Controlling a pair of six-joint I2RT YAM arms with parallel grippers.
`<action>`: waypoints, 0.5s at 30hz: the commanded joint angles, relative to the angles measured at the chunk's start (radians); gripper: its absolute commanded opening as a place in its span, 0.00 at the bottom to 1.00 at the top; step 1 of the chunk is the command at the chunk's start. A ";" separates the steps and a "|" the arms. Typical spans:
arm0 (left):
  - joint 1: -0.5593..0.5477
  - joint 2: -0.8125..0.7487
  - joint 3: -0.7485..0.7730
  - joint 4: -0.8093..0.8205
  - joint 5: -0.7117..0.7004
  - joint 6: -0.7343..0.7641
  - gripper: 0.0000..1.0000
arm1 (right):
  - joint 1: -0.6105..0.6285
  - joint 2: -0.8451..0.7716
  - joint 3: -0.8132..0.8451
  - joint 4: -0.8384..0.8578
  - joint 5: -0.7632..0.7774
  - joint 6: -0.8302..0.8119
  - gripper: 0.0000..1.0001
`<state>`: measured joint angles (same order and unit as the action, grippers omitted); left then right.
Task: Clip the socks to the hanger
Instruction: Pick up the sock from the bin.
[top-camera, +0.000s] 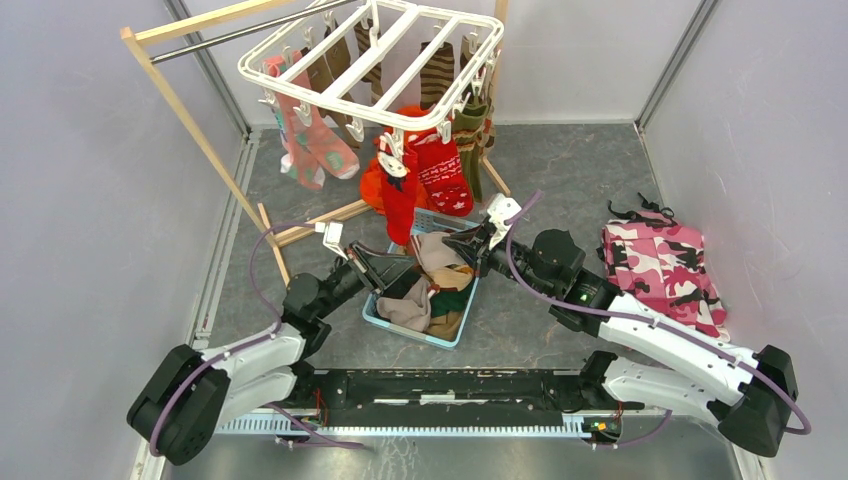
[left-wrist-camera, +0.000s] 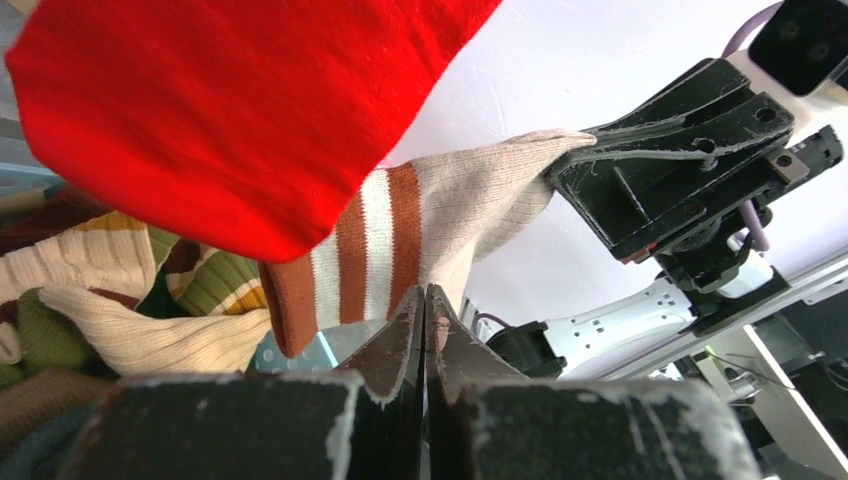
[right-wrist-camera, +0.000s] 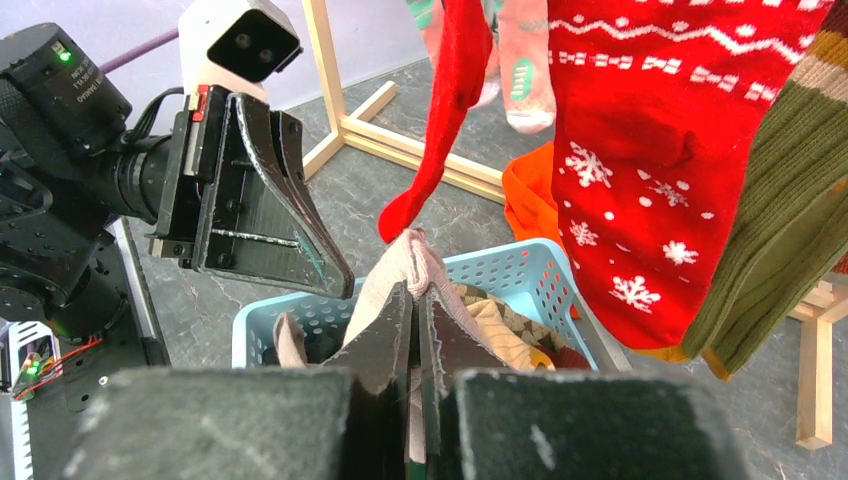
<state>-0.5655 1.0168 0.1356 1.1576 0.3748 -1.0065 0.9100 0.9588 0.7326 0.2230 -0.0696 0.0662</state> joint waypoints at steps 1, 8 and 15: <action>-0.005 -0.054 0.045 -0.149 -0.017 0.107 0.11 | 0.004 -0.021 -0.004 0.027 0.011 0.004 0.01; -0.004 -0.132 -0.008 -0.280 -0.108 0.159 0.66 | 0.004 -0.027 0.001 0.030 0.001 0.007 0.01; -0.001 -0.052 -0.036 -0.095 -0.027 0.136 0.79 | 0.004 -0.020 0.008 0.035 -0.020 0.017 0.01</action>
<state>-0.5652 0.9054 0.0982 0.9272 0.2993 -0.8978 0.9100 0.9562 0.7277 0.2226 -0.0727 0.0669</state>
